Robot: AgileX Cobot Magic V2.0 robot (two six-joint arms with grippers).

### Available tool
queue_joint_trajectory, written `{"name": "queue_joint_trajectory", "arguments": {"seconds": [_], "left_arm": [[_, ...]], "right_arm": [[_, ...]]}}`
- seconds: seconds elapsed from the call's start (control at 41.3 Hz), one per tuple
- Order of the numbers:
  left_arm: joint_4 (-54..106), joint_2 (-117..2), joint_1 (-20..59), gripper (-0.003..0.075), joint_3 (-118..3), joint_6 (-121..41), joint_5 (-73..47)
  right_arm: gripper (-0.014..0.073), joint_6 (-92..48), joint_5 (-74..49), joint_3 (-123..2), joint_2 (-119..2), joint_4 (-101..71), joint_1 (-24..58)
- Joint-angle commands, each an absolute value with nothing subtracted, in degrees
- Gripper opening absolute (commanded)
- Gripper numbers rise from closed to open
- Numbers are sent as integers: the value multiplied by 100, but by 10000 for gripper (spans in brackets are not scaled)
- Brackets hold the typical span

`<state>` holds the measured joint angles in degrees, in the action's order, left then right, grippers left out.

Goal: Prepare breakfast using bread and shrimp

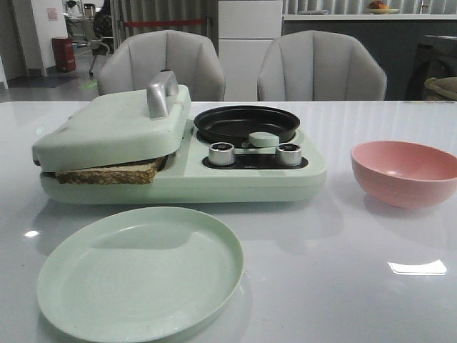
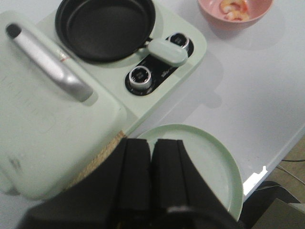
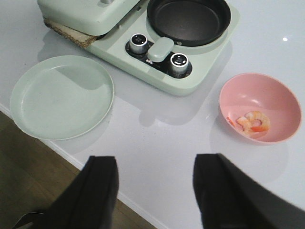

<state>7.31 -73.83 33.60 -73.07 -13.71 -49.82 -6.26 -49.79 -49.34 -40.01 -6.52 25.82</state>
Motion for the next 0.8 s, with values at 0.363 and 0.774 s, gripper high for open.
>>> {"name": "queue_joint_trajectory", "arguments": {"seconds": [0.363,0.774], "left_arm": [[400,-5244,3416,101,-5768,-297,-4490],[-35,-4088,3403,101,-4694,256,-4411]], "right_arm": [[473,-656,-4556,-5090,-3987,-633,2576],[473,-656,-4679,-5086,-4003,-684,2576]]}}
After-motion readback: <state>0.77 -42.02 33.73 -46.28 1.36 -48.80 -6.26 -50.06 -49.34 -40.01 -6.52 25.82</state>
